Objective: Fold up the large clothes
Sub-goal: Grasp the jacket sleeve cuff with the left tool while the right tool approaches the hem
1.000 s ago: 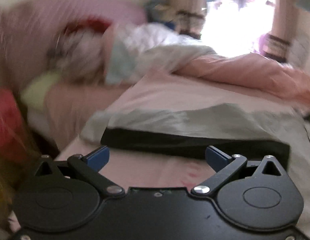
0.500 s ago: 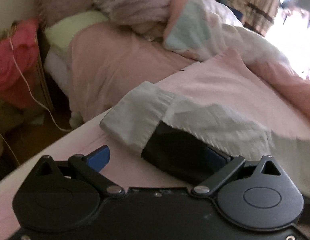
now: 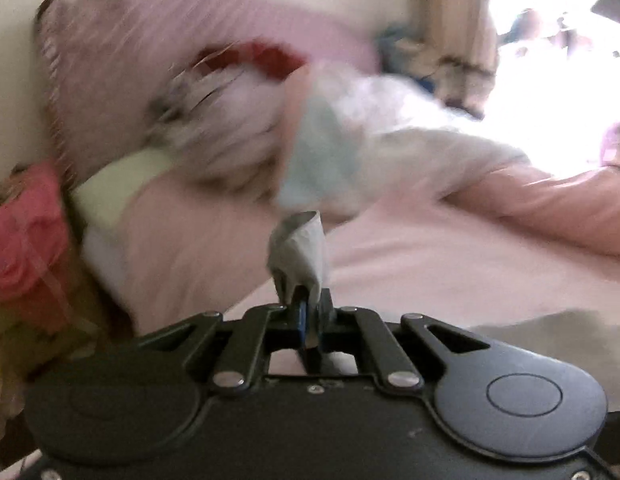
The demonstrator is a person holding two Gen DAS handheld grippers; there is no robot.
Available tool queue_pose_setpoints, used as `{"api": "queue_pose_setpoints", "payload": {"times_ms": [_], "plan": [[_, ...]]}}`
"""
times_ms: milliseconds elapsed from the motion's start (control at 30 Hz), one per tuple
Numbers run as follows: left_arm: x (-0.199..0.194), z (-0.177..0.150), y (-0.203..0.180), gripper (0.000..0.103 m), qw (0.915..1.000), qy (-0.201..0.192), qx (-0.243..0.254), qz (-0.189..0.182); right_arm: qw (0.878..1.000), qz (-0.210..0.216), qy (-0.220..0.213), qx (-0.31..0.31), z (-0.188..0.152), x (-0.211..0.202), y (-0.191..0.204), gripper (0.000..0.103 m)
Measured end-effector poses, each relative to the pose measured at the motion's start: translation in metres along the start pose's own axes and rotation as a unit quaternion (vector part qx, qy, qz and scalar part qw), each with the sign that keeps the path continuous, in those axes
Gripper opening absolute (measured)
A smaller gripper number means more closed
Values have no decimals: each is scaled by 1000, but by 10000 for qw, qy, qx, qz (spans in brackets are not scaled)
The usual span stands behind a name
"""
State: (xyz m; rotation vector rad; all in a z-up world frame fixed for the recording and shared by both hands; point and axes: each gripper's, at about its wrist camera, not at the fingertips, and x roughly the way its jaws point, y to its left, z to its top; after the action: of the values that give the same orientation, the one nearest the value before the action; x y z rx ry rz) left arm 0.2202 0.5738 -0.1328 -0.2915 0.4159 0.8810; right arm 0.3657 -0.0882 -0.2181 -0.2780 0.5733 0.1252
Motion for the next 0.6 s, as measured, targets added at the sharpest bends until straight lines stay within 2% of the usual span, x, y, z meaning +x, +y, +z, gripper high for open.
{"api": "queue_pose_setpoints", "payload": {"times_ms": [67,133,200,233,300,400,467,600], "plan": [[-27,3,-32,3,9988,-251,307,-284,9996,-238,-136,-57,-3,2,-3,99],[-55,-5,-72,3,9946,-656,620,-516,9985,-457,-161,260,-9,9,-10,99],[-87,-24,-110,3,9901,-1067,672,-617,9977,-286,129,607,-14,20,-17,99],[-99,-38,-135,3,9891,-1055,704,-747,9971,-90,276,697,-16,25,-22,98],[-112,-56,-176,3,9881,-777,684,-1138,9964,56,353,769,-18,27,-29,97],[-122,-76,-236,3,9823,-338,668,-1718,9971,-217,148,711,-17,21,-37,97],[-136,-86,-275,2,9757,-366,839,-1991,9965,-345,50,757,-17,16,-46,98],[-170,-104,-347,2,9612,-374,1072,-2515,9944,-338,163,989,-20,22,-63,98]]}}
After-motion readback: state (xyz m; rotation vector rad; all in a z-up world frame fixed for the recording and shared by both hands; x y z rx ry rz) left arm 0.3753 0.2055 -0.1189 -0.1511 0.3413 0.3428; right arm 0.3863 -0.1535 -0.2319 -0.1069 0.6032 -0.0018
